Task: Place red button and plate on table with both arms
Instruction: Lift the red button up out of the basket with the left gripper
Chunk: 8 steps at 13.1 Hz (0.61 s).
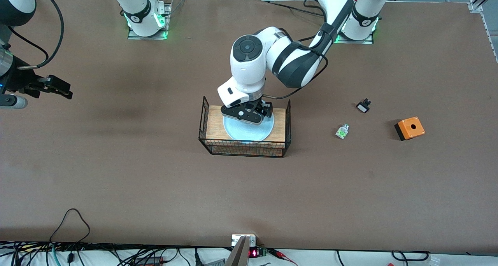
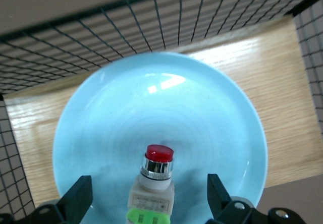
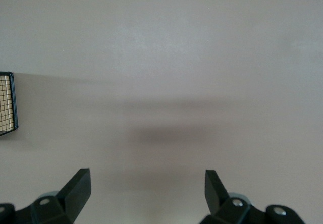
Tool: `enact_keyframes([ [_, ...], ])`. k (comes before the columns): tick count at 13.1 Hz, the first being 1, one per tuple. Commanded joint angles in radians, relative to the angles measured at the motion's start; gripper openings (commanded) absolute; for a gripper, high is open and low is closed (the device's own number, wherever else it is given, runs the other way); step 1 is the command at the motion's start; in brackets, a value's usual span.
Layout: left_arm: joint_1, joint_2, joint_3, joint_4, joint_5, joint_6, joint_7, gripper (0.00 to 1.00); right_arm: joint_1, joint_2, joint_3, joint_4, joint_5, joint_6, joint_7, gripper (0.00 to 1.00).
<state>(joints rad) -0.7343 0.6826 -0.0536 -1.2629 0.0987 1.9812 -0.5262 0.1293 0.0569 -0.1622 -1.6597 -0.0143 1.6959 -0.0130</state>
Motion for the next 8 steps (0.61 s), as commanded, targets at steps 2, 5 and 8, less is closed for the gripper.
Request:
enact_keyframes([
  [2, -0.022, 0.000, 0.011, -0.012, 0.029, -0.025, -0.005, 1.00, 0.001, -0.005, -0.002, 0.006, 0.011, -0.015, -0.012, 1.00],
  [5, -0.020, 0.001, 0.011, -0.012, 0.029, -0.027, 0.002, 0.47, 0.001, -0.003, -0.002, 0.006, 0.011, -0.013, -0.012, 1.00],
  [8, -0.017, 0.002, 0.011, -0.010, 0.029, -0.025, 0.002, 0.23, 0.001, -0.003, -0.002, 0.006, 0.011, -0.013, -0.012, 1.00],
])
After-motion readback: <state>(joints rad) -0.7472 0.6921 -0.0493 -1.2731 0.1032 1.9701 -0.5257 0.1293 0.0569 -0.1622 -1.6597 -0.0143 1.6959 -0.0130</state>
